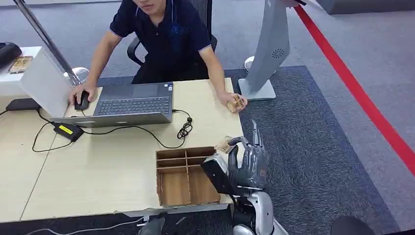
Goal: Pass the card to the sensor for recognition and then transmit it.
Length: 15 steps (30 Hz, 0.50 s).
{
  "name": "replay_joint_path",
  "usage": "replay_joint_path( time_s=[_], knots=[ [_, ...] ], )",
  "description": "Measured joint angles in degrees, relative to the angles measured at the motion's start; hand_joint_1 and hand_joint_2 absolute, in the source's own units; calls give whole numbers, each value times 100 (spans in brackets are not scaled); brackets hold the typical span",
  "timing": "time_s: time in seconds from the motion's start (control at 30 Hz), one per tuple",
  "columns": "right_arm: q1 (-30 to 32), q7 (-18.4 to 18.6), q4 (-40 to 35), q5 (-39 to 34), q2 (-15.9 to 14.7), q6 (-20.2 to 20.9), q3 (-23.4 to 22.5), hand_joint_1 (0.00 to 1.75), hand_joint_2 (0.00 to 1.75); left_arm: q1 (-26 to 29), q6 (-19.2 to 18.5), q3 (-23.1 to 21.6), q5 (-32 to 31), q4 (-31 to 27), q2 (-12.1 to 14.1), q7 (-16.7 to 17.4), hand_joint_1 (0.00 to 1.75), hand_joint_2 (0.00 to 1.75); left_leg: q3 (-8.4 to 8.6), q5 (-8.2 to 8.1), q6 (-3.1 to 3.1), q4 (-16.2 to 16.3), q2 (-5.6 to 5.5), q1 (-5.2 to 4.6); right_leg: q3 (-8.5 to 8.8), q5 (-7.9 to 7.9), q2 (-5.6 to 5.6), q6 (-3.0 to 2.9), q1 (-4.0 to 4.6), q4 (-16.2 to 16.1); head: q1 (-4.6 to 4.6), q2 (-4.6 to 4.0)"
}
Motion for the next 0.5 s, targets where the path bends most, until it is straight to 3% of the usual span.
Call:
replay_joint_path(
  time_s=[0.17, 0.5],
  knots=[
    [212, -298, -467, 37, -22, 0, -224, 175, 175, 11, 37, 22, 52, 9, 35, 33, 0, 175, -1, 0, 0, 0, 0, 0, -1, 0, 0, 0, 0, 0, -2, 0],
    [472, -1482, -873, -717, 251, 0, -824, 175, 175, 12, -109, 26, 0, 9, -76, 365, 0, 175, -2, 0, 0, 0, 0, 0, 0, 0, 0, 0, 0, 0, 0, 0]
  ],
)
